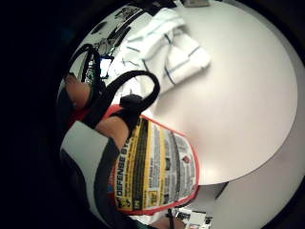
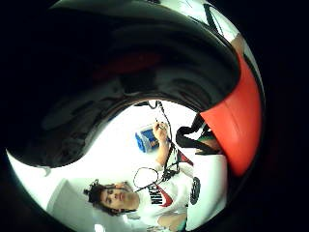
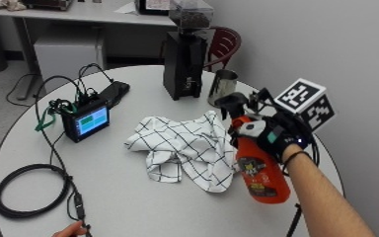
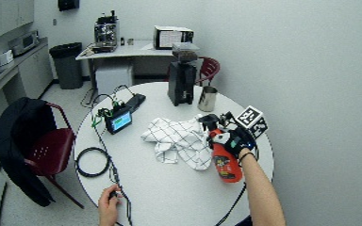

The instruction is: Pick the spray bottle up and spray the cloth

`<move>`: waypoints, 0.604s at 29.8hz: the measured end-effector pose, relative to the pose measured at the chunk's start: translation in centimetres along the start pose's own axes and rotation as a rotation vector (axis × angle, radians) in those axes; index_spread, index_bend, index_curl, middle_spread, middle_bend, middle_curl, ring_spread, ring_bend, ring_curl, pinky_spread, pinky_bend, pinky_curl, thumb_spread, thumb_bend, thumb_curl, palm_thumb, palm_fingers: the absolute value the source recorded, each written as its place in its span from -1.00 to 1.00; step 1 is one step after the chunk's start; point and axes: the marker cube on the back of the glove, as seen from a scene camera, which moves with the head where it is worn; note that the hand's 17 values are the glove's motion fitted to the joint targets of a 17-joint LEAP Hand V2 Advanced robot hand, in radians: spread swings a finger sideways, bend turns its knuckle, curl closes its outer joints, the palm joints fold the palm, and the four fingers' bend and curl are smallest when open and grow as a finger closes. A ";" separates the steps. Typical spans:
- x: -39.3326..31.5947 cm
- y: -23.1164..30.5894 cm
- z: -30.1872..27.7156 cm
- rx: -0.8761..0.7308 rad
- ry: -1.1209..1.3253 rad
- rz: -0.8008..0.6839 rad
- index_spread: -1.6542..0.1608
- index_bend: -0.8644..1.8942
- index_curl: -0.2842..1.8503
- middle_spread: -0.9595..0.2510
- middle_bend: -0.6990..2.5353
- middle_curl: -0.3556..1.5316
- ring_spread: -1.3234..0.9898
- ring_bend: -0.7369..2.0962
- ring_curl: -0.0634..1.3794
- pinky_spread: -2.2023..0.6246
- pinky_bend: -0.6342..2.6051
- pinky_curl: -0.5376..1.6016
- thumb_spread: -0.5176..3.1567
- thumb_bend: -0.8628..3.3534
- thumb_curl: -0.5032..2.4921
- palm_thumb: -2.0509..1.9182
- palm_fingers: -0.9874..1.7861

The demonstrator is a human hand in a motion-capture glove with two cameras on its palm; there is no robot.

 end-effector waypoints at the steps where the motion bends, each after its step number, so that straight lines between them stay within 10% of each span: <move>1: -0.9 0.1 -0.7 0.016 0.012 -0.006 0.60 -0.29 -0.44 0.40 -0.30 -0.11 0.06 -0.14 -0.34 0.75 -0.48 -0.17 -0.37 -0.60 -0.21 0.53 0.53; 18: -1.9 0.8 -1.6 0.046 0.054 0.042 0.62 -0.28 -0.43 0.40 -0.29 -0.10 0.05 -0.13 -0.33 0.73 -0.48 -0.16 -0.37 -0.60 -0.20 0.53 0.53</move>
